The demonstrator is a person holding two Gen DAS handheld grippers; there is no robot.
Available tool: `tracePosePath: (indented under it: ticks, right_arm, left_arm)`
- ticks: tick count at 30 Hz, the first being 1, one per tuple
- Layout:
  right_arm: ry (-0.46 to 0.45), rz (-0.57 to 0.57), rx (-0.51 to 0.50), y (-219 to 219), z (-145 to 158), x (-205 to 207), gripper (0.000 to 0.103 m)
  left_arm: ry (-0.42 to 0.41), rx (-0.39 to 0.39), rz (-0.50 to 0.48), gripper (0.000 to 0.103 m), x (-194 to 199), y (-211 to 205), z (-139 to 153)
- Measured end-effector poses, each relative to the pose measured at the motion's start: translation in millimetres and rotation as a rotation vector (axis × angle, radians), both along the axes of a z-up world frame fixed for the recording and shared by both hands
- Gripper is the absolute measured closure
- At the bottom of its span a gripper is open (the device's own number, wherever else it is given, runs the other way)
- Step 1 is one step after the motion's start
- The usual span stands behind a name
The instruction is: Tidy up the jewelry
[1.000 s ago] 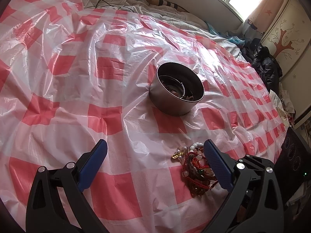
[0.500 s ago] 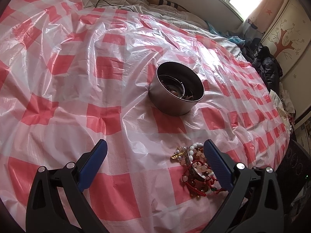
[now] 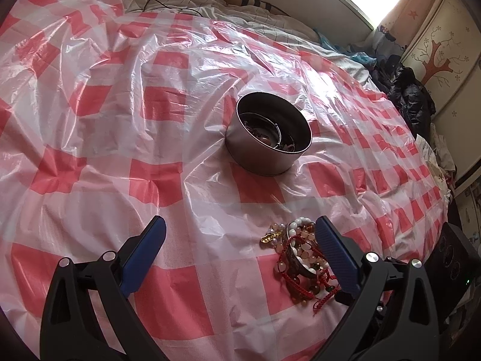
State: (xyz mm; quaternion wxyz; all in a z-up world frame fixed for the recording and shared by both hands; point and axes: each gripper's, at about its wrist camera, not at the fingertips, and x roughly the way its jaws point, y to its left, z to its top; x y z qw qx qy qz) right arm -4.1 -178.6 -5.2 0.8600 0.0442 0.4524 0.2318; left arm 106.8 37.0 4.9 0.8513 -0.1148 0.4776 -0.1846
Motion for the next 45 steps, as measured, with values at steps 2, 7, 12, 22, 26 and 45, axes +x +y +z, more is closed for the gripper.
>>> tracePosePath:
  ticks: [2, 7, 12, 22, 26, 45]
  right_arm:
    - [-0.027, 0.031, -0.076, 11, -1, -4, 0.057]
    - [-0.043, 0.058, -0.113, 15, 0, -12, 0.093]
    - [-0.05, 0.008, -0.034, -2, 7, -19, 0.093]
    - [-0.015, -0.146, 0.247, -51, 13, -9, 0.093]
    - [-0.011, -0.136, 0.247, -48, 12, -7, 0.093]
    - [0.01, -0.13, 0.266, -47, 3, -3, 0.092]
  left_arm:
    - [0.005, 0.002, -0.013, 0.008, 0, -4, -2]
    - [0.027, 0.015, -0.061, 0.008, 1, -18, -12]
    - [0.032, 0.031, -0.105, 0.008, 3, -35, -23]
    - [-0.004, 0.089, -0.166, 0.008, -10, -51, -28]
    - [-0.04, 0.105, -0.198, 0.022, -18, -54, -24]
    - [-0.157, 0.101, -0.234, 0.045, -26, -47, -4]
